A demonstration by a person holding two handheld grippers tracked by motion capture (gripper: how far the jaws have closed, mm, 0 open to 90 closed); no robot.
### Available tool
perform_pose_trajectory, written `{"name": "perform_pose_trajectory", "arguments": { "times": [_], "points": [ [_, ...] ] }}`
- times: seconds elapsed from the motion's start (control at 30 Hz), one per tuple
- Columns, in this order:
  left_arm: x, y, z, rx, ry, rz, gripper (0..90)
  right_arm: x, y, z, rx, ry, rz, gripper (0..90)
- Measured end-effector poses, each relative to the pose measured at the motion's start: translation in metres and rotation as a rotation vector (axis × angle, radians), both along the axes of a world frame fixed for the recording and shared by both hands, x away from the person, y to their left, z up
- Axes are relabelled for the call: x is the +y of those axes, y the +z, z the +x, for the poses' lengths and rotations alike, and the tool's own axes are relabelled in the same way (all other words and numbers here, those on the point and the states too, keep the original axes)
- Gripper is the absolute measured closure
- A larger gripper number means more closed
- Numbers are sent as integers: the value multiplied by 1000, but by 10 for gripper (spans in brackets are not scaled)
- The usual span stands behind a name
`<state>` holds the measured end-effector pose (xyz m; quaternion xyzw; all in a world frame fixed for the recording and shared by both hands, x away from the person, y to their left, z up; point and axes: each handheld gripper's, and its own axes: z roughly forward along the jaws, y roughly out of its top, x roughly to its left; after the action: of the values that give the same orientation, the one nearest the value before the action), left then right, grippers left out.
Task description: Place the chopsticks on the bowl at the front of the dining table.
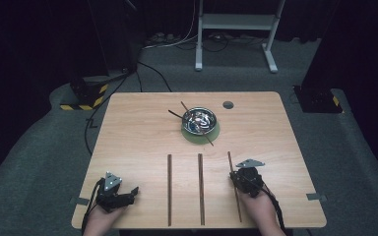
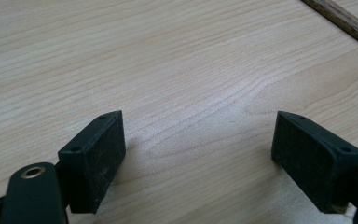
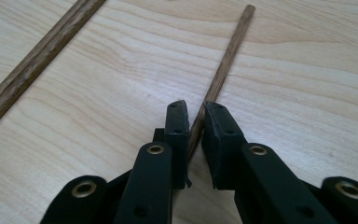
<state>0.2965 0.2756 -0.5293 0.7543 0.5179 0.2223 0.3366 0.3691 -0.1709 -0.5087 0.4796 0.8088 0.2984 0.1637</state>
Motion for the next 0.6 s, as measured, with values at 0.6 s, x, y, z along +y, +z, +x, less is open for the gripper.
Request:
{"name": "perform_pose_trajectory", "arguments": {
  "times": [0.6],
  "points": [
    [0,0,-2,-2,6,1,177,-3,4,3,-4,-16,-27,802]
  ]
}}
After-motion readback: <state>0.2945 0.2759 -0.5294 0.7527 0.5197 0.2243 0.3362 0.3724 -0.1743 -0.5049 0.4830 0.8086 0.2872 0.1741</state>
